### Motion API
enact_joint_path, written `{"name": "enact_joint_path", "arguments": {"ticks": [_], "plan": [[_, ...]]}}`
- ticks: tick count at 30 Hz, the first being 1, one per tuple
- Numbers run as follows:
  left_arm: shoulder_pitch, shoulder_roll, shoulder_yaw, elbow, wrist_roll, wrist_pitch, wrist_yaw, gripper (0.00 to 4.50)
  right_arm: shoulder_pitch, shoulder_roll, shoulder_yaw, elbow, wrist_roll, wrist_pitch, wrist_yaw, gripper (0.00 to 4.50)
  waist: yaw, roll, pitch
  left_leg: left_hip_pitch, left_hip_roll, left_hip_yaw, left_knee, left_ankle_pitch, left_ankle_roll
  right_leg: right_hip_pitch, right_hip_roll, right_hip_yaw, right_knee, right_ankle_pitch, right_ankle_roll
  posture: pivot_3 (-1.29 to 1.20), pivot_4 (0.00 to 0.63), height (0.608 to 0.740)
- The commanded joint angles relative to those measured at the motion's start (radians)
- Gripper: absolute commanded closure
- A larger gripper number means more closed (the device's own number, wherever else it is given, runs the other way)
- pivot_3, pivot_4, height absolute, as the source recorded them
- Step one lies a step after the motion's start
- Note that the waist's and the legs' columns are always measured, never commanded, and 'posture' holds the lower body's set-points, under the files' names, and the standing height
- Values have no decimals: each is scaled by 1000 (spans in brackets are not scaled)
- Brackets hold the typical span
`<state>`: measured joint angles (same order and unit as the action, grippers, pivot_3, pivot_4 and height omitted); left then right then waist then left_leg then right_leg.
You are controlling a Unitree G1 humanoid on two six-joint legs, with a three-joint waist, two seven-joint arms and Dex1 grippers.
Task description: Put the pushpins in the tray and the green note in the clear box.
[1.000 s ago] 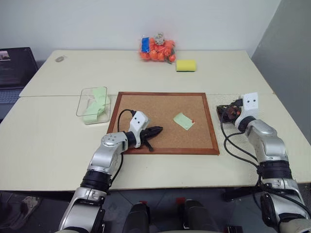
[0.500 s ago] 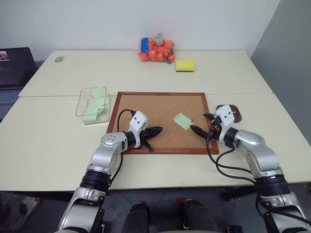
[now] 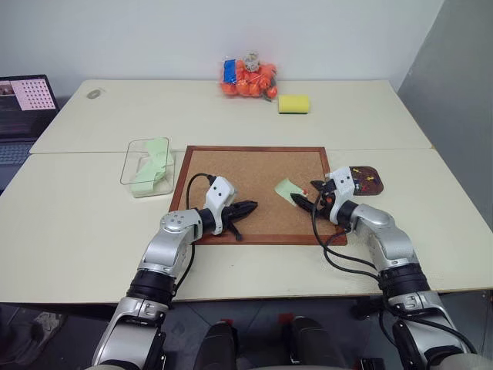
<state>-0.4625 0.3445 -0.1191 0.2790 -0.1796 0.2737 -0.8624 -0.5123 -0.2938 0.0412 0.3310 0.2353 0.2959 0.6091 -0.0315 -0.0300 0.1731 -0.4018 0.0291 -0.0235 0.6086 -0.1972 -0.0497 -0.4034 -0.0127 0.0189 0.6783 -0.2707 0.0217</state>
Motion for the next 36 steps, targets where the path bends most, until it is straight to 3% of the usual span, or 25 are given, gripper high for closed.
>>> {"name": "enact_joint_path", "arguments": {"ticks": [1, 13, 16, 26, 36], "plan": [[29, 1, -19, 12, 10, 17, 0, 4500, -27, 5, -8, 28, -16, -44, 2, 1407, 0, 0, 0, 0, 0, 0, 0, 0, 0, 0, 0, 0, 0, 0, 0, 0, 150, 740], [40, 7, -11, 0, 8, 23, 8, 4500, -8, -9, 55, 57, -102, -149, 40, 4003, -2, 0, 0, 0, 0, 0, 0, 0, 0, 0, 0, 0, 0, 0, 0, 0, 150, 740], [44, 7, -12, -5, 8, 24, 7, 4500, -1, -8, 48, 56, -105, -154, 45, 4452, -2, 0, 0, 0, 0, 0, 0, 0, 0, 0, 0, 0, 0, 0, 0, 0, 150, 740], [50, 6, -18, -12, 9, 20, 1, 4500, 15, 17, -88, -56, 35, -109, 21, 4452, -1, 0, 0, 0, 0, 0, 0, 0, 0, 0, 0, 0, 0, 0, 0, 0, 150, 740], [42, 4, -28, -3, 7, 29, -15, 4500, 49, -5, -126, -212, 96, -13, 2, 4452, -1, 0, 0, 0, 0, 0, 0, 0, 0, 0, 0, 0, 0, 0, 0, 0, 150, 740]]}}
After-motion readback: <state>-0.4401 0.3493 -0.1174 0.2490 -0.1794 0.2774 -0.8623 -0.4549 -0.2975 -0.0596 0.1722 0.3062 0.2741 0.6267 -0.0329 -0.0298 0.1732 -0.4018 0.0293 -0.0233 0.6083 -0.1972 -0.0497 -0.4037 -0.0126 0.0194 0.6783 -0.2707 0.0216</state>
